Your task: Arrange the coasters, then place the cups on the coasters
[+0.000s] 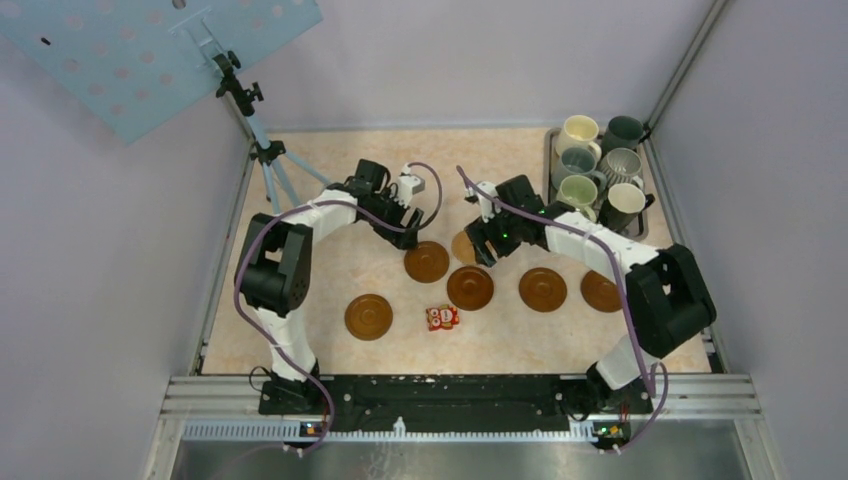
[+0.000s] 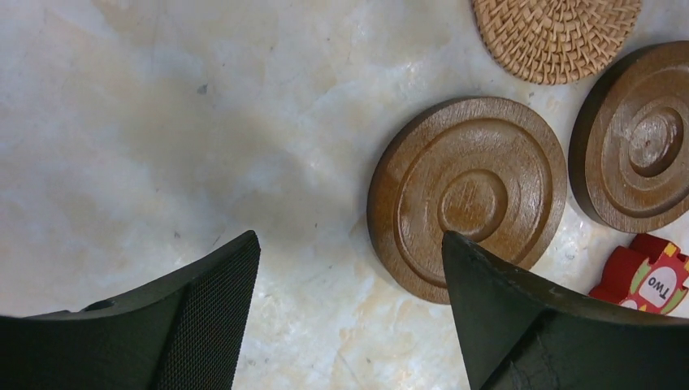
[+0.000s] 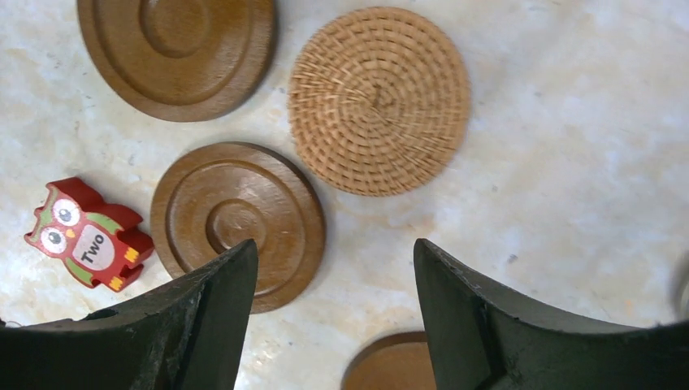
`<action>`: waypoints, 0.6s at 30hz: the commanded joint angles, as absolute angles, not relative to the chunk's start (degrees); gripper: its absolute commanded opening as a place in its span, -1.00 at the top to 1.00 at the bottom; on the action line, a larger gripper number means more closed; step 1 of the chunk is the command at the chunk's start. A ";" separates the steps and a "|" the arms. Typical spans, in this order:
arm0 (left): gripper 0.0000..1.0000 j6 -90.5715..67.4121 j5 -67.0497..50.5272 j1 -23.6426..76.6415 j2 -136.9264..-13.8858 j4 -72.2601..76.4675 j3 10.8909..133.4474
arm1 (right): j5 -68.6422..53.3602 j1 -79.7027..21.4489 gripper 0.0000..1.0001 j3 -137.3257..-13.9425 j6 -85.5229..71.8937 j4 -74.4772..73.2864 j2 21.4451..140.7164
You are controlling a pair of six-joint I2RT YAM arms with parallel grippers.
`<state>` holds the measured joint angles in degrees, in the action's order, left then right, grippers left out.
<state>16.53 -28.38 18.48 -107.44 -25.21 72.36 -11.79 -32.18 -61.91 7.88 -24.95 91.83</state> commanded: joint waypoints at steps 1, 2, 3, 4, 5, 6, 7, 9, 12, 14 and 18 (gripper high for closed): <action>-0.73 16.66 -27.52 20.82 -109.20 -22.55 75.55 | -13.33 -28.54 -0.41 -61.39 8.89 -25.93 87.08; -0.72 17.07 -26.81 21.42 -109.44 -22.51 75.47 | -13.54 -27.76 -0.41 -61.20 8.96 -25.86 86.76; -0.70 17.59 -25.68 22.26 -109.58 -22.36 75.26 | -13.72 -26.78 -0.41 -61.05 8.89 -25.92 86.55; -0.69 18.07 -24.28 22.99 -109.79 -22.33 74.99 | -14.02 -26.43 -0.41 -61.11 8.76 -26.00 86.49; -0.68 18.55 -23.45 23.59 -109.91 -22.32 74.57 | -14.20 -25.63 -0.41 -61.22 8.59 -26.00 86.46; -0.68 18.89 -23.00 23.98 -109.98 -22.32 74.20 | -14.31 -25.13 -0.41 -61.38 8.45 -26.11 86.53; -0.67 19.09 -22.62 24.33 -109.95 -22.40 73.71 | -14.32 -24.84 -0.41 -61.49 8.44 -26.18 86.63; -0.64 19.60 -21.87 25.04 -109.79 -22.41 72.19 | -14.28 -24.12 -0.41 -61.78 8.59 -26.42 86.86; -0.56 20.55 -20.73 26.34 -109.02 -22.41 69.82 | -14.12 -23.23 -0.41 -61.91 8.99 -26.46 87.18; -0.43 21.61 -18.99 27.42 -108.32 -22.41 67.88 | -13.89 -22.70 -0.41 -61.94 9.29 -26.39 87.34; -0.07 22.37 -16.88 28.22 -105.56 -22.56 63.04 | -13.80 -22.33 -0.41 -61.92 9.89 -26.54 87.18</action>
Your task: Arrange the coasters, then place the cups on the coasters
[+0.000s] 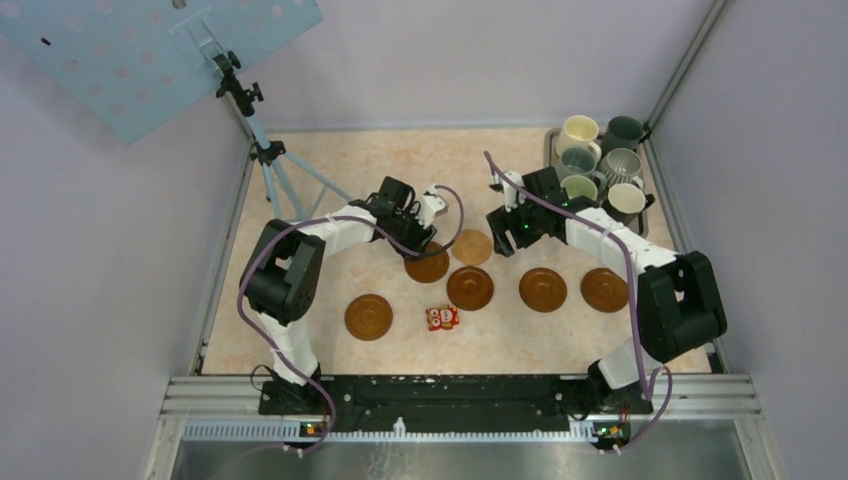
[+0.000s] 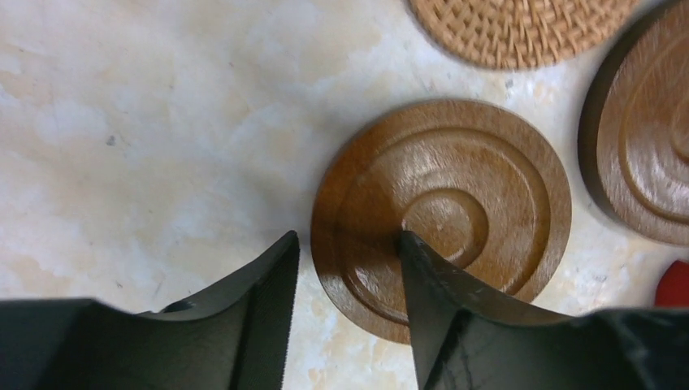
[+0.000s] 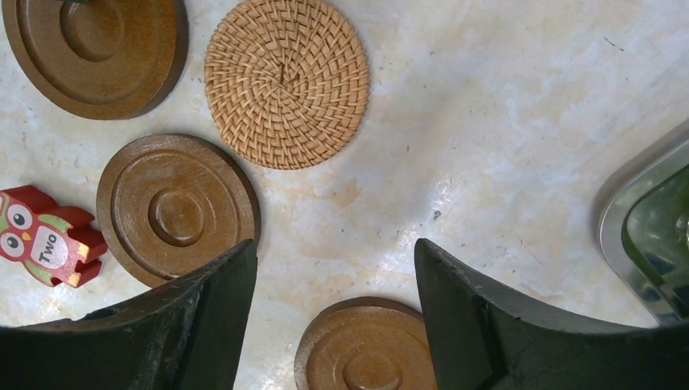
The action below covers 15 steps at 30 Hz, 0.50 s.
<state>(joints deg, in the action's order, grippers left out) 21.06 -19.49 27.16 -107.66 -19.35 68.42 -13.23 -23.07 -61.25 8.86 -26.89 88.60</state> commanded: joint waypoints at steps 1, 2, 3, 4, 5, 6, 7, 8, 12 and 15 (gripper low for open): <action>-0.02 22.70 -16.68 28.26 -104.62 -22.63 61.69 | -13.76 -22.33 -0.41 -61.87 9.99 -26.54 87.19; 0.00 22.99 -16.53 28.30 -103.48 -22.71 60.37 | -13.72 -22.34 -0.41 -61.73 10.08 -26.47 87.15; 0.02 23.24 -16.59 28.26 -102.42 -22.78 59.09 | -13.76 -22.33 -0.41 -61.69 10.18 -26.49 87.15; 0.04 23.64 -16.61 28.30 -101.19 -22.92 57.81 | -13.79 -22.32 -0.41 -61.60 10.26 -26.38 87.24; 0.05 23.82 -16.58 28.26 -100.06 -23.08 56.57 | -13.97 -22.32 -0.41 -61.48 10.35 -26.31 87.31; 0.06 24.15 -16.42 28.26 -99.08 -23.25 55.51 | -14.04 -22.32 -0.41 -61.30 10.44 -26.22 87.38; 0.06 24.55 -16.25 28.28 -97.98 -23.36 54.37 | -14.18 -22.32 -0.41 -61.20 10.46 -26.03 87.55; 0.06 24.75 -15.95 28.34 -96.72 -23.38 53.26 | -14.28 -22.32 -0.41 -61.14 10.54 -25.91 87.73; 0.05 23.99 -16.16 28.39 -94.56 -23.17 50.53 | -14.95 -22.33 -0.41 -61.25 10.55 -25.49 88.51; 0.06 23.15 -16.92 29.04 -94.31 -23.12 50.37 | -15.21 -22.32 -0.41 -61.80 10.55 -25.37 89.24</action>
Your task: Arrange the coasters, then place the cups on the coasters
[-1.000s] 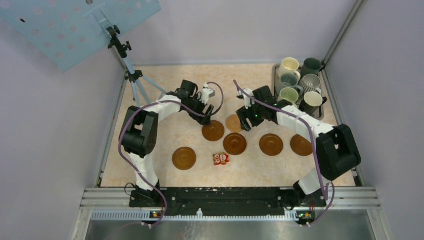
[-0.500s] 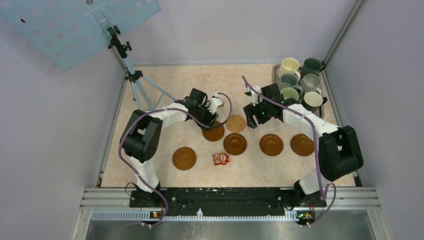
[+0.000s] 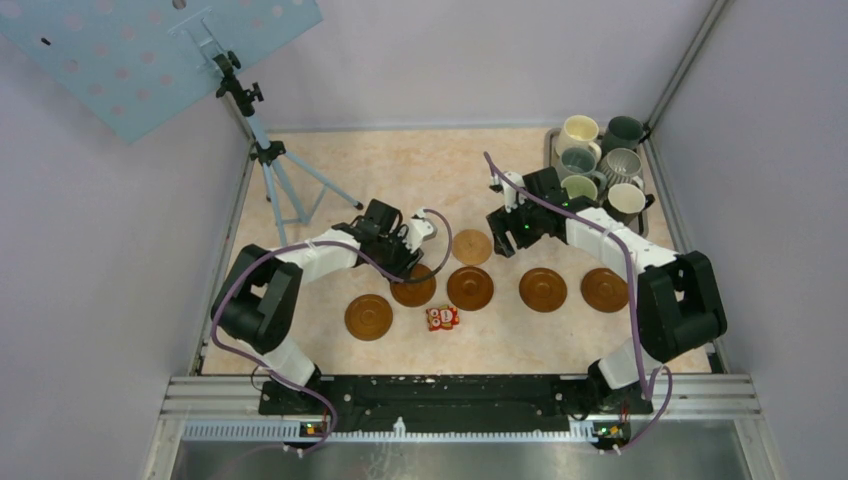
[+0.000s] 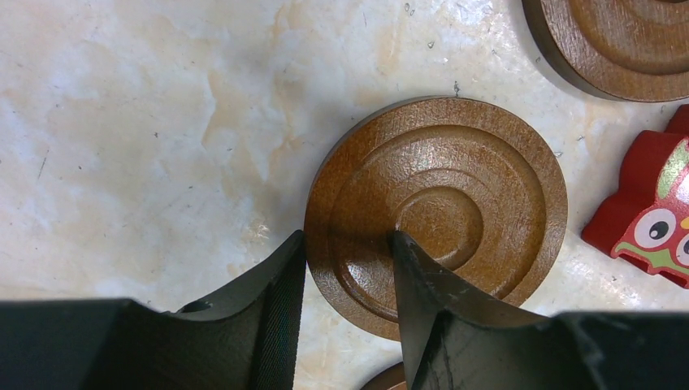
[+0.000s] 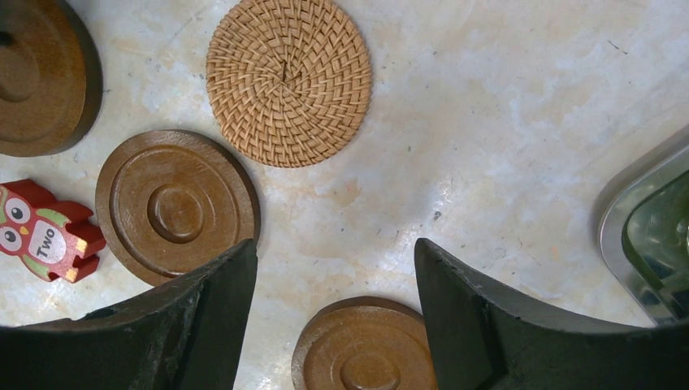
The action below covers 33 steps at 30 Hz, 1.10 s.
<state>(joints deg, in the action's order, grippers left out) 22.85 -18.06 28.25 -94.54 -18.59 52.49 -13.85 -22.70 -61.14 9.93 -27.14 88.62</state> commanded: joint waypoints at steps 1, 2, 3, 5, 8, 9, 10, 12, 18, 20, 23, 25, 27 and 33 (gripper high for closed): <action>0.06 23.12 -17.03 29.33 -94.23 -23.16 50.40 | -15.21 -22.32 -0.41 -61.93 10.52 -25.35 89.43; 0.06 23.16 -17.21 29.71 -94.10 -23.24 50.39 | -15.21 -22.32 -0.41 -61.96 10.59 -25.27 89.61; 0.06 23.26 -17.30 30.09 -93.98 -23.36 50.32 | -15.21 -22.32 -0.41 -62.05 10.63 -25.29 89.74; 0.06 23.49 -17.27 30.69 -93.80 -23.59 50.13 | -15.28 -22.32 -0.41 -62.34 10.63 -25.19 90.02; 0.05 23.57 -16.32 30.73 -93.78 -23.79 49.99 | -15.46 -22.32 -0.41 -62.72 10.47 -25.33 90.30; 0.01 23.49 -15.93 30.66 -93.78 -24.06 50.04 | -15.47 -22.32 -0.41 -62.84 10.38 -25.38 90.35; -0.02 23.36 -15.32 30.61 -93.66 -24.45 50.24 | -15.47 -22.37 -0.41 -62.91 10.37 -25.35 90.43; -0.14 23.04 -15.45 29.92 -93.17 -26.00 51.28 | -15.47 -22.32 -0.41 -63.08 10.37 -25.48 90.37; -0.39 25.99 -20.97 27.88 -86.21 -32.72 54.33 | -15.86 -22.38 -0.41 -63.79 10.59 -25.62 90.48; -0.43 26.65 -21.00 27.23 -83.34 -34.04 53.86 | -16.18 -22.41 -0.41 -64.33 10.63 -25.62 90.85; -0.46 28.89 -21.08 24.88 -80.60 -36.41 52.09 | -16.66 -22.42 -0.41 -65.41 10.63 -25.73 92.12; -0.48 30.77 -21.48 22.38 -79.33 -37.52 50.58 | -17.00 -22.41 -0.41 -66.13 10.63 -25.72 92.87; -0.51 33.01 -21.41 20.30 -78.45 -38.00 49.16 | -17.29 -22.41 -0.41 -66.73 10.71 -25.67 93.49; -0.57 38.20 -17.24 19.77 -76.44 -35.62 44.32 | -17.74 -22.41 -0.40 -68.54 11.24 -26.11 94.94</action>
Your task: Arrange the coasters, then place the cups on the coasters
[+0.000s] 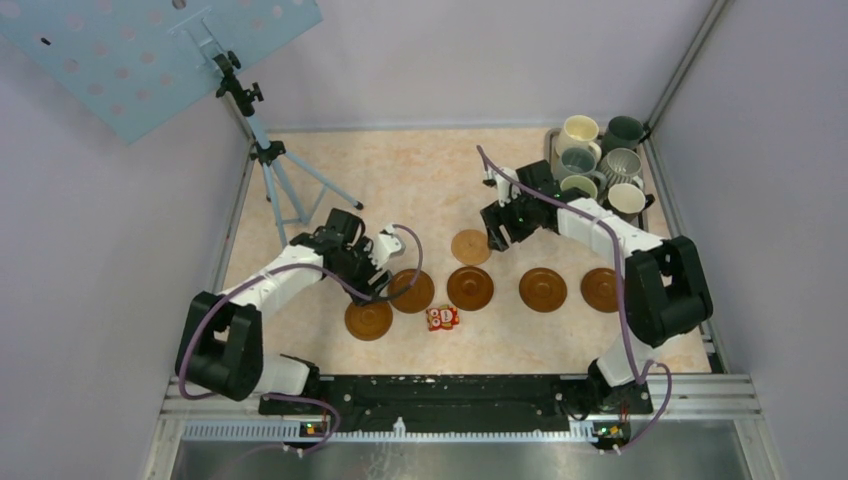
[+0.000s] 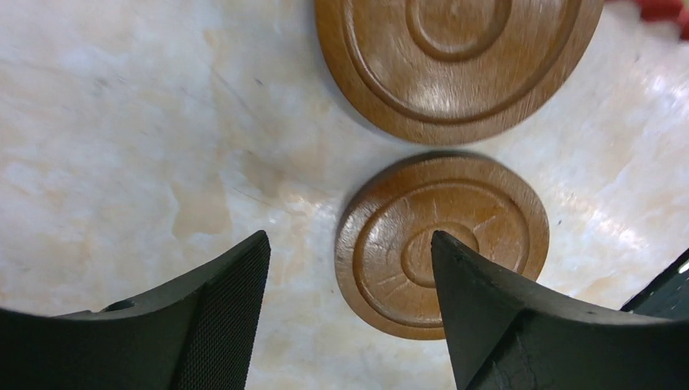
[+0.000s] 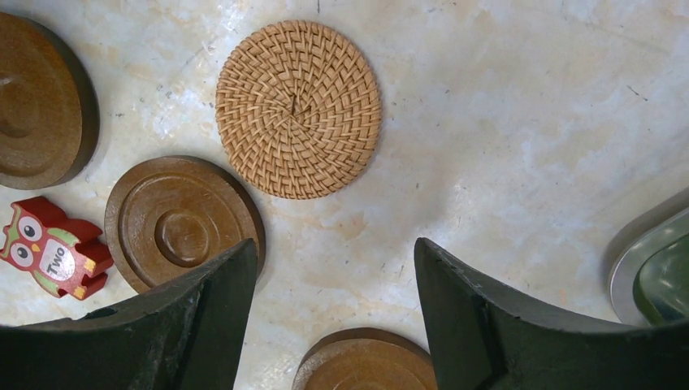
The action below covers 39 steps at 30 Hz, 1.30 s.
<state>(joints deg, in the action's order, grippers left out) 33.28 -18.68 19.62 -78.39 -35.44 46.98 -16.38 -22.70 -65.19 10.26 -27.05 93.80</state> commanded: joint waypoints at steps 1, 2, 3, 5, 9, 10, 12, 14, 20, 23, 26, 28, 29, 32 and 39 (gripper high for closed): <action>-0.57 38.90 -17.11 19.75 -76.52 -35.46 43.78 | -17.83 -22.37 -0.40 -68.88 11.37 -26.25 95.16; -0.57 39.61 -16.99 19.73 -76.63 -35.35 43.21 | -17.82 -22.43 -0.40 -69.14 11.48 -26.39 95.43; -0.56 40.17 -16.64 19.77 -76.69 -34.96 42.62 | -17.72 -22.41 -0.40 -69.35 11.63 -26.48 95.55; -0.54 41.20 -15.00 19.73 -76.96 -34.01 41.26 | -17.54 -22.39 -0.40 -69.69 11.92 -26.55 95.75; -0.43 42.81 -10.82 19.65 -77.43 -31.41 38.65 | -17.40 -22.41 -0.40 -69.83 12.37 -26.93 95.80; -0.37 42.98 -9.59 19.56 -77.48 -30.67 38.31 | -17.40 -22.41 -0.40 -69.72 12.39 -26.97 95.80; -0.28 42.97 -7.67 19.08 -77.79 -28.84 38.09 | -17.34 -22.46 -0.39 -69.65 12.48 -26.94 95.87; -0.20 42.37 -6.01 17.77 -78.78 -26.78 38.71 | -17.36 -22.41 -0.39 -69.60 12.48 -26.82 95.94; -0.04 39.79 -6.13 12.91 -84.48 -24.82 44.66 | -17.32 -22.41 -0.40 -69.48 12.33 -26.59 96.51; -0.01 39.15 -6.53 11.95 -86.61 -24.26 47.01 | -17.31 -22.48 -0.40 -69.67 12.18 -26.52 96.80; 0.02 38.40 -6.77 10.84 -88.32 -23.69 49.03 | -17.18 -22.41 -0.40 -69.74 12.09 -26.44 96.91; 0.03 38.02 -7.68 10.33 -89.27 -24.44 50.24 | -17.14 -22.41 -0.39 -69.71 11.96 -26.39 96.90; 0.03 38.17 -8.41 10.21 -89.33 -25.09 50.60 | -17.14 -22.41 -0.39 -69.70 11.95 -26.37 96.87; 0.02 38.98 -11.15 10.20 -88.70 -26.97 50.65 | -17.06 -22.38 -0.39 -69.72 11.87 -26.42 96.87; -0.23 39.15 -13.81 10.17 -87.77 -31.37 54.08 | -16.96 -22.41 -0.39 -70.18 10.91 -26.35 97.13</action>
<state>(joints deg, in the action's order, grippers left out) 39.03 -11.14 10.48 -88.64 -28.77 50.11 -16.78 -22.70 -66.87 11.73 -27.53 96.55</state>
